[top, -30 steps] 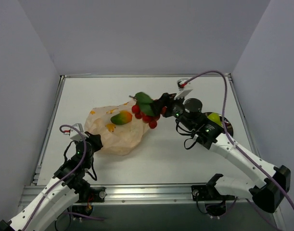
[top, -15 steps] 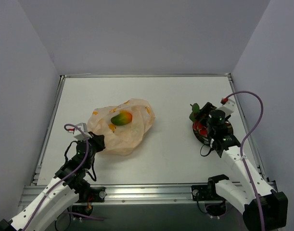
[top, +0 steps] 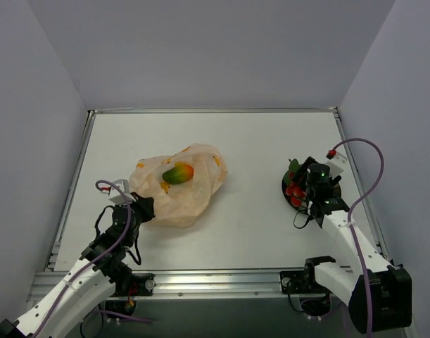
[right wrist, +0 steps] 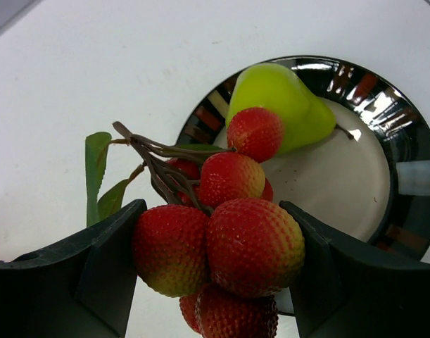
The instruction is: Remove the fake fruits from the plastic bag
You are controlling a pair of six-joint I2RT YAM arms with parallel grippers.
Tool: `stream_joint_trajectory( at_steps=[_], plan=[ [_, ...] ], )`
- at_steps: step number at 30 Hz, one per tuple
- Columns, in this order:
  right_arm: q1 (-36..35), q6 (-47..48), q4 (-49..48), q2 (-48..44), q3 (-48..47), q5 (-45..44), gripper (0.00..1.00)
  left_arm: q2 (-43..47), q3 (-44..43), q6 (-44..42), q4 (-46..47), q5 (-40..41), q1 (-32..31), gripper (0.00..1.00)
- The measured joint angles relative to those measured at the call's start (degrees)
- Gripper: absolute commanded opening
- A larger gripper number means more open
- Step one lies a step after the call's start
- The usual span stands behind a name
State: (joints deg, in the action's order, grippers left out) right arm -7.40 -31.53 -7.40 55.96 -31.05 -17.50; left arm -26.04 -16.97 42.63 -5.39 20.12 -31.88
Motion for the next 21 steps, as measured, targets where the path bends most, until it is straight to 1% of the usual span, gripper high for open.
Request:
stream_joint_trajectory(
  at_steps=[2, 4, 5, 6, 8, 9, 11, 12, 15, 17, 21],
  plan=[
    [0.7, 0.0, 0.0, 1.0, 0.6, 0.2, 0.0, -0.6, 0.0, 0.0, 0.4, -0.3, 0.0, 0.02],
    [1.0, 0.0, -0.1, 1.6, 1.1, 0.4, 0.06, -1.2, 0.1, 0.0, 0.7, -0.5, 0.0, 0.02],
    [1.1, 0.0, -0.1, 1.6, 1.4, 0.5, 0.18, -1.4, 0.3, 0.0, 1.2, -0.6, 0.0, 0.02],
    [1.1, -0.1, -0.1, 1.7, 1.7, 0.6, 0.24, -1.7, 0.4, 0.0, 1.4, -0.6, 0.0, 0.02],
    [1.4, -0.4, -0.1, 1.7, 2.2, 1.0, 0.33, -2.4, 0.9, 0.0, 1.8, -0.7, 0.0, 0.02],
    [1.4, -0.5, -0.1, 1.9, 2.3, 1.0, 0.5, -2.7, 1.0, 0.0, 1.9, -0.8, 0.0, 0.02],
    [1.4, -0.7, -0.1, 2.2, 2.3, 1.4, 0.63, -3.5, 1.0, 0.0, 1.9, -0.8, 0.0, 0.02],
    [1.4, -0.8, -0.1, 2.2, 2.3, 1.7, 0.72, -3.7, 1.0, 0.0, 1.9, -0.8, 0.0, 0.02],
    [1.4, -1.4, 0.0, 1.8, 2.3, 2.4, 0.91, -3.8, 1.2, 0.0, 2.1, -0.9, 0.0, 0.02],
    [1.4, -1.5, 0.6, 0.3, 2.2, 2.7, 0.94, -3.7, 1.6, 0.1, 2.5, -0.9, 0.0, 0.02],
    [0.4, -1.2, 2.9, -4.6, 0.2, 2.8, 0.95, -3.8, 2.0, 0.7, 2.3, -1.3, 0.0, 0.02]
  ],
)
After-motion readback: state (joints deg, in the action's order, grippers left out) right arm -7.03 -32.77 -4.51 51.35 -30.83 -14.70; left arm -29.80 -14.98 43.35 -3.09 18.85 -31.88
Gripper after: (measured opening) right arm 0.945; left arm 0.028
